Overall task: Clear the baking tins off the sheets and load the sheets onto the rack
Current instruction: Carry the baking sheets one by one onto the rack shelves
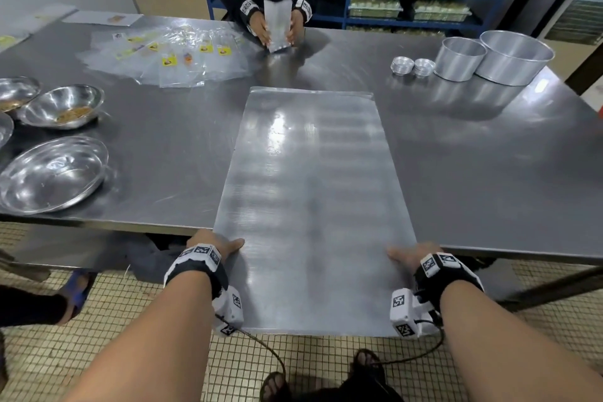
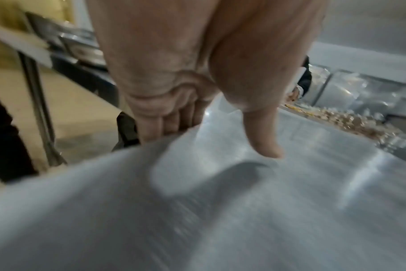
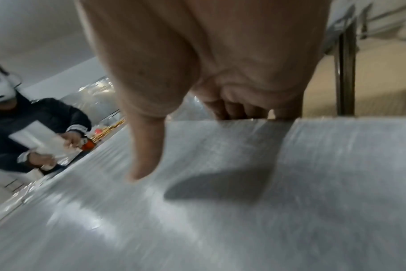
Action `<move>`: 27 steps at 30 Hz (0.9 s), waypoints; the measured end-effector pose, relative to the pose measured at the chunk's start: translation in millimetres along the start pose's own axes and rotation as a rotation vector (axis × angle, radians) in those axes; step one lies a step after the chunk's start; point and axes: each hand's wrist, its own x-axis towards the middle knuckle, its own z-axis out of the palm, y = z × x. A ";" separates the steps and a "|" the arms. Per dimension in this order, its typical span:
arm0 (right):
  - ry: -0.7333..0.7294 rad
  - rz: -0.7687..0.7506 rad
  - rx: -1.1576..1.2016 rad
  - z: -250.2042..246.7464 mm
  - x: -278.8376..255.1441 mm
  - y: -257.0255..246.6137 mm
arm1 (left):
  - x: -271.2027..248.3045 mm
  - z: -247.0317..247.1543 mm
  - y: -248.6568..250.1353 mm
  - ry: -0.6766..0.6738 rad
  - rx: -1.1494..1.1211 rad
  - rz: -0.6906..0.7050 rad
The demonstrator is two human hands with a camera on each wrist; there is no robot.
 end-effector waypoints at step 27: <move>0.075 0.125 0.279 27.1 -12.6 61.5 | -0.2 18.4 -9.1 -0.079 -0.594 -0.168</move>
